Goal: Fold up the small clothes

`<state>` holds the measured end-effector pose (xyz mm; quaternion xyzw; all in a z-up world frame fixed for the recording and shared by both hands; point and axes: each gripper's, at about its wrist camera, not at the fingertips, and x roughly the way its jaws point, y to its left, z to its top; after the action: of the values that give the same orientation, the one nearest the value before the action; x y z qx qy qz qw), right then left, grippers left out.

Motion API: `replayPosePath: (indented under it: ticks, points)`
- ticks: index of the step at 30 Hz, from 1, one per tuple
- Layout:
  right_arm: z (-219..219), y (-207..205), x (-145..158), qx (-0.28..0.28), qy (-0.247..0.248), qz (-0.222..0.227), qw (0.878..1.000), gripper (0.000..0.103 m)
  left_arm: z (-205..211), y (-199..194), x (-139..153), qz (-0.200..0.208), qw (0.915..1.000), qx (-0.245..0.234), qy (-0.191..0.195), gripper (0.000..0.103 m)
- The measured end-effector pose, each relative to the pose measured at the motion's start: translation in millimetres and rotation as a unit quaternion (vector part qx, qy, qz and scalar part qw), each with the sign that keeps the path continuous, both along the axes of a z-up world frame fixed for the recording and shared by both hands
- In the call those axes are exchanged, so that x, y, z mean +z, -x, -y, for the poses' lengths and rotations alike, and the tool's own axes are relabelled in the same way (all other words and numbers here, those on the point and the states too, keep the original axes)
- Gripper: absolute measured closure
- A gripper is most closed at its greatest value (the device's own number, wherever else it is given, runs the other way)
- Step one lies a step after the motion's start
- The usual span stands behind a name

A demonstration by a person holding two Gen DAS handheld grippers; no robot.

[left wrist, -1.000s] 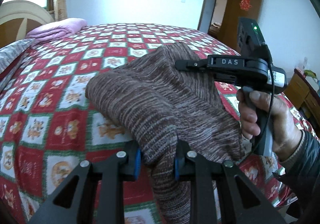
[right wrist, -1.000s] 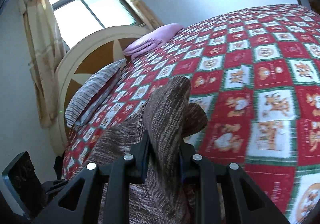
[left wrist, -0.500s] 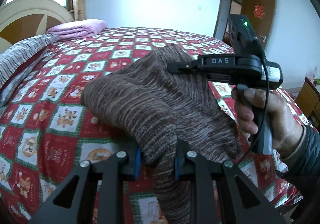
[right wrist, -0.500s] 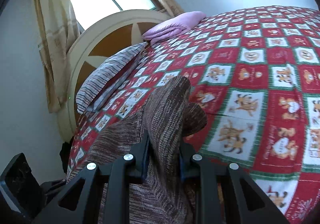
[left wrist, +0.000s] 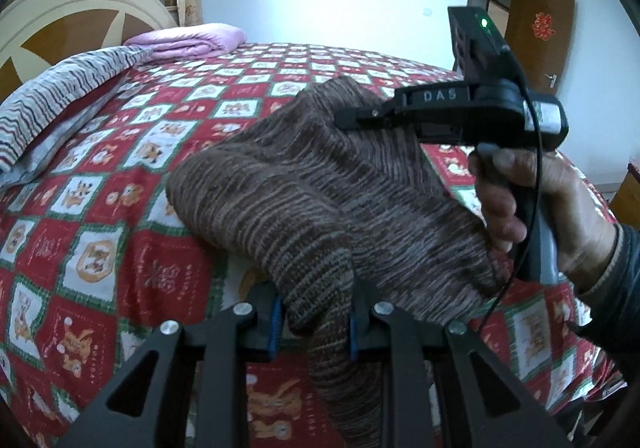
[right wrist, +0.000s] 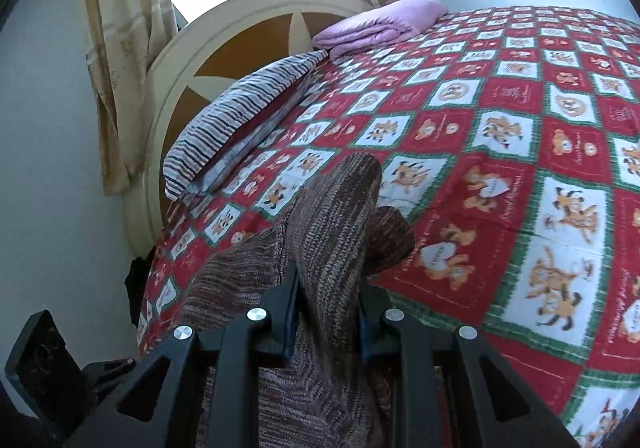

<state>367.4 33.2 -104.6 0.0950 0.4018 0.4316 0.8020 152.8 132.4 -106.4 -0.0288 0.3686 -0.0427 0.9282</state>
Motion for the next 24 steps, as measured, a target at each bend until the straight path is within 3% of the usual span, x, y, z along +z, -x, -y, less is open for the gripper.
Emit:
replayPosePath:
  ticks: [18, 24]
  points:
    - [-11, -13, -21, -0.002, 0.011, -0.026, 1.0, 0.079, -7, -1, -25, -0.031, 0.9995, 0.005, -0.001, 0.078]
    - [-10, -19, -29, -0.012, 0.012, -0.036, 0.999, 0.079, -10, -4, -33, -0.042, 0.999, 0.013, 0.006, 0.072]
